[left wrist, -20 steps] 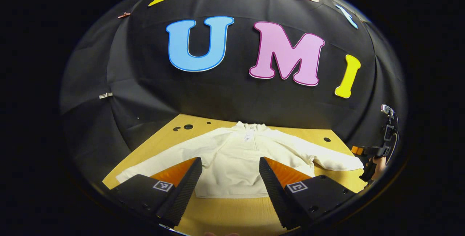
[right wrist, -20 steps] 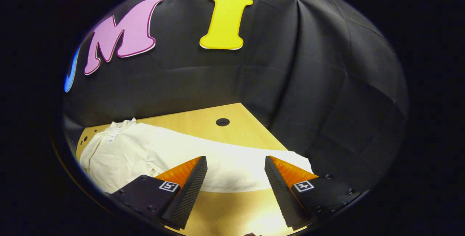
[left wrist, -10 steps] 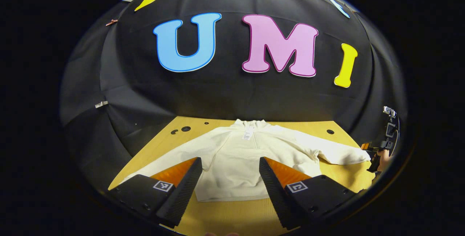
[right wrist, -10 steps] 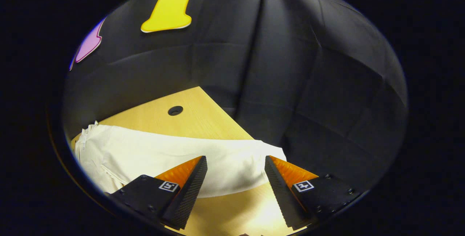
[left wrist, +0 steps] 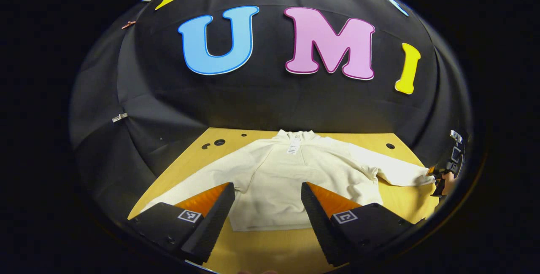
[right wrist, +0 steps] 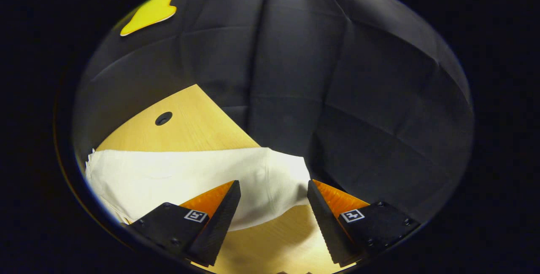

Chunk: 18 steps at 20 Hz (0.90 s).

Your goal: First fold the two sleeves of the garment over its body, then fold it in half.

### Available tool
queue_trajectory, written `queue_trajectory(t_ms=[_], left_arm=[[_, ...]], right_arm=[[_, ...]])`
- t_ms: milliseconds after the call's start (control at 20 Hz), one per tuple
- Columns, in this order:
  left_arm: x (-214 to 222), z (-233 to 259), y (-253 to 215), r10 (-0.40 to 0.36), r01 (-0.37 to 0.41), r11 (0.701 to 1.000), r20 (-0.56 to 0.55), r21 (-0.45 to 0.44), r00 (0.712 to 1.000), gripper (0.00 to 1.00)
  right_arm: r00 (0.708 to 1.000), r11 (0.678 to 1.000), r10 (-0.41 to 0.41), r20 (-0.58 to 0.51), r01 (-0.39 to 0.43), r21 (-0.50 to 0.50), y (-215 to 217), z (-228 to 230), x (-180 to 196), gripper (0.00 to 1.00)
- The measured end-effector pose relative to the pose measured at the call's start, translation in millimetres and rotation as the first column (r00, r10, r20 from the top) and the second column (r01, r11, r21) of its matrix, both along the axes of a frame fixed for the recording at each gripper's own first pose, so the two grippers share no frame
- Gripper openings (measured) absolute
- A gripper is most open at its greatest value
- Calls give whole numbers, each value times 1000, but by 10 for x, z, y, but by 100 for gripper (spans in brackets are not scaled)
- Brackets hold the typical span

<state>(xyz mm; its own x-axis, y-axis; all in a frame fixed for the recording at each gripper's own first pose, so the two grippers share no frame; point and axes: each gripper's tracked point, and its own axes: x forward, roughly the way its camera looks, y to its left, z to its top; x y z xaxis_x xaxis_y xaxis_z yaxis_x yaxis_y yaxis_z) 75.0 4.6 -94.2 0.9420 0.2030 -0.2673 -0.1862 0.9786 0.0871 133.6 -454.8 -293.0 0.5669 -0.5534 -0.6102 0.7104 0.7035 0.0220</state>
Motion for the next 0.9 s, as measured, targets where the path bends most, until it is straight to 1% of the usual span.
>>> queue_trajectory(t_ms=[100, 200, 350, 400, 450, 500, 550, 650, 700, 750, 800, 850, 900], left_arm=[[1, -8, 15, 7, -7, 1000, -3, 2, 1000, 97], [-6, 32, 74, 33, -33, 999, 10, 14, 999, 97], [6, 60, 94, 55, -55, 998, 22, 12, 998, 97], [7, 39, 94, 55, -56, 998, 18, 10, 998, 97], [12, 35, 82, 54, -54, 999, 15, 8, 998, 98], [5, 27, 76, 50, -50, 999, 12, 5, 999, 98], [6, 31, 59, 44, -44, 999, 12, 2, 999, 98], [3, 11, 12, 27, -27, 1000, 2, 7, 1000, 98], [5, 14, -7, 22, -22, 1000, 2, 10, 1000, 97], [1, 32, -23, 17, -17, 1000, 2, 14, 1000, 97], [-25, 33, -24, 15, -15, 1000, 0, 20, 1000, 97], [-41, 41, -19, 18, -18, 1000, -1, 25, 1000, 97], [-58, 36, -21, 17, -17, 999, -3, 28, 1000, 97]], right_arm=[[999, 1000, 24, -33, -23, 13, 12, -150, -9, 97], [998, 999, 50, -36, -51, -19, -8, -161, 10, 97], [999, 999, 36, -13, -36, 1, 16, -133, -8, 98], [999, 999, 40, -9, -40, -4, 13, -128, 2, 95], [998, 998, 67, -8, -67, -6, 37, -113, 3, 95], [995, 995, 99, -12, -99, -26, 49, -89, 1, 77], [991, 991, 132, -11, -132, -33, 118, -78, 22, 80], [987, 985, 158, -38, -160, -69, 190, -81, 105, 42], [986, 983, 159, -54, -164, -88, 186, -57, 80, 35], [986, 983, 151, -65, -157, -98, 178, -46, 80, 32], [986, 982, 151, -68, -158, -101, 186, -29, 75, 22], [985, 982, 158, -76, -165, -92, 204, -32, 83, 22], [985, 982, 159, -73, -165, -88, 203, -33, 99, 17]])
